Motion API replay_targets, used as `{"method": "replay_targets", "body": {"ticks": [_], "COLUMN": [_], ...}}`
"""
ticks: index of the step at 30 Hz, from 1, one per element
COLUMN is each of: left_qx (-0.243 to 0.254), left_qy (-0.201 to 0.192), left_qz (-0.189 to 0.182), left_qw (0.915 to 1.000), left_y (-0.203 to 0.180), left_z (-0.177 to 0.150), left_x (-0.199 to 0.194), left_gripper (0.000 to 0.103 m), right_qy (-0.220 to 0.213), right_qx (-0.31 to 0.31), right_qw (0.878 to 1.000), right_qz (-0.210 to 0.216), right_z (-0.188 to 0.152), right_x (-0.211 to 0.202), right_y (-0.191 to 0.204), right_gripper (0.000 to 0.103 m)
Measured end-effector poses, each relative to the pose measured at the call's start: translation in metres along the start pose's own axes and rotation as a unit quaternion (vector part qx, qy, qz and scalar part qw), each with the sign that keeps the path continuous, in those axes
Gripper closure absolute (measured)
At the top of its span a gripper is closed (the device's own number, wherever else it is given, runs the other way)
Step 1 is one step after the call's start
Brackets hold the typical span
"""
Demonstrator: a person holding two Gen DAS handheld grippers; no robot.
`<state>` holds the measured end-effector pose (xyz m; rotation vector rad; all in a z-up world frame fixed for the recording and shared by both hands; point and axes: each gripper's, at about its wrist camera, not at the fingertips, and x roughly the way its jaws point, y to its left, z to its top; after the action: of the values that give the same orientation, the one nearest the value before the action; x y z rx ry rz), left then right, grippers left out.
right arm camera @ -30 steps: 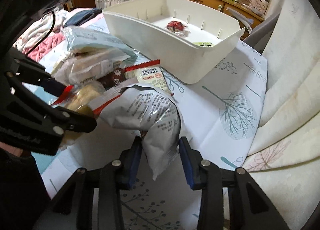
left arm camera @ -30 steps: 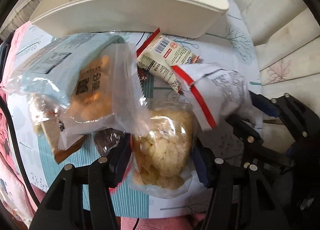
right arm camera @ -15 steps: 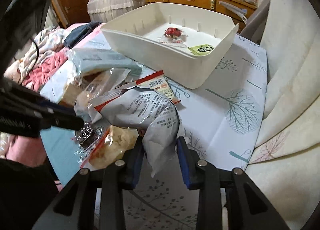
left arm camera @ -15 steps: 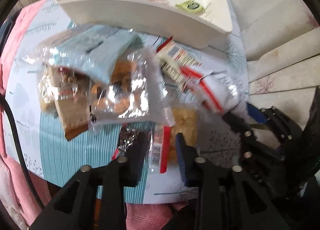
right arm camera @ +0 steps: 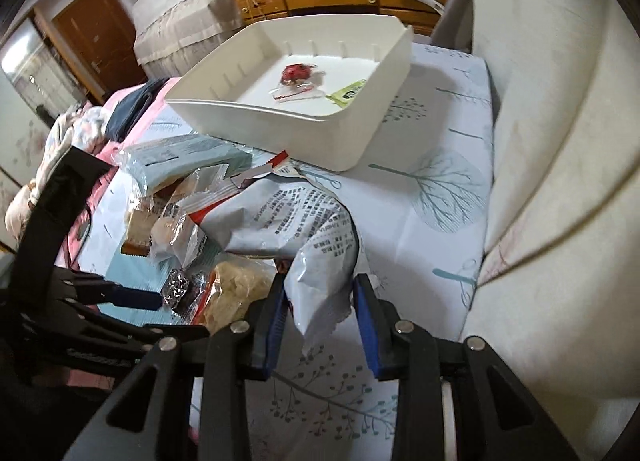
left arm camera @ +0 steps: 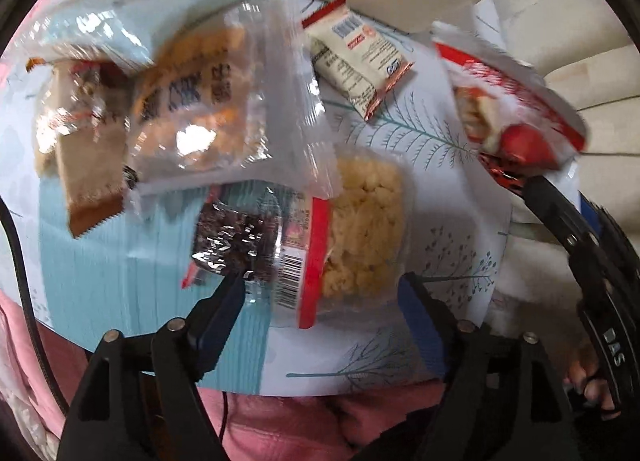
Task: Organize snacks
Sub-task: 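Grasp the clear bag of puffed snack with the left tool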
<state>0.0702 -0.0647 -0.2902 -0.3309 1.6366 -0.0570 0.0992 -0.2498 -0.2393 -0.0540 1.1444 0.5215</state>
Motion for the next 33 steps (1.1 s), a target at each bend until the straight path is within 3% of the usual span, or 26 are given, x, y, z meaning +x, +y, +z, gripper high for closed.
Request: {"method": "replay_targets", "body": {"ticks": [7, 23, 29, 30, 33], "left_qx": [-0.012, -0.027, -0.023, -0.022, -0.020], "left_qy": [0.022, 0.024, 0.014, 0.014, 0.017], "left_qz": [0.019, 0.090, 0.112, 0.098, 0.098], "left_qw": [0.9995, 0.9952, 0.9934, 0.9949, 0.9948], "left_y": [-0.013, -0.051, -0.064, -0.065, -0.068], "left_z": [0.008, 0.027, 0.031, 0.032, 0.034], "left_x": [0.027, 0.056, 0.056, 0.057, 0.059], "left_gripper": [0.020, 0.015, 0.034, 0.047, 0.048], "right_qy": [0.018, 0.019, 0.017, 0.017, 0.018], "right_qx": [0.011, -0.012, -0.008, -0.009, -0.012], "right_qw": [1.000, 1.000, 1.000, 1.000, 1.000], "right_qz": [-0.008, -0.021, -0.024, -0.023, -0.021], "right_z": [-0.010, -0.010, -0.012, -0.012, -0.012], "right_x": [0.000, -0.003, -0.005, -0.005, -0.004], "right_y": [-0.010, -0.031, -0.036, -0.036, -0.033], "right_gripper": [0.070, 0.070, 0.070, 0.070, 0.070]}}
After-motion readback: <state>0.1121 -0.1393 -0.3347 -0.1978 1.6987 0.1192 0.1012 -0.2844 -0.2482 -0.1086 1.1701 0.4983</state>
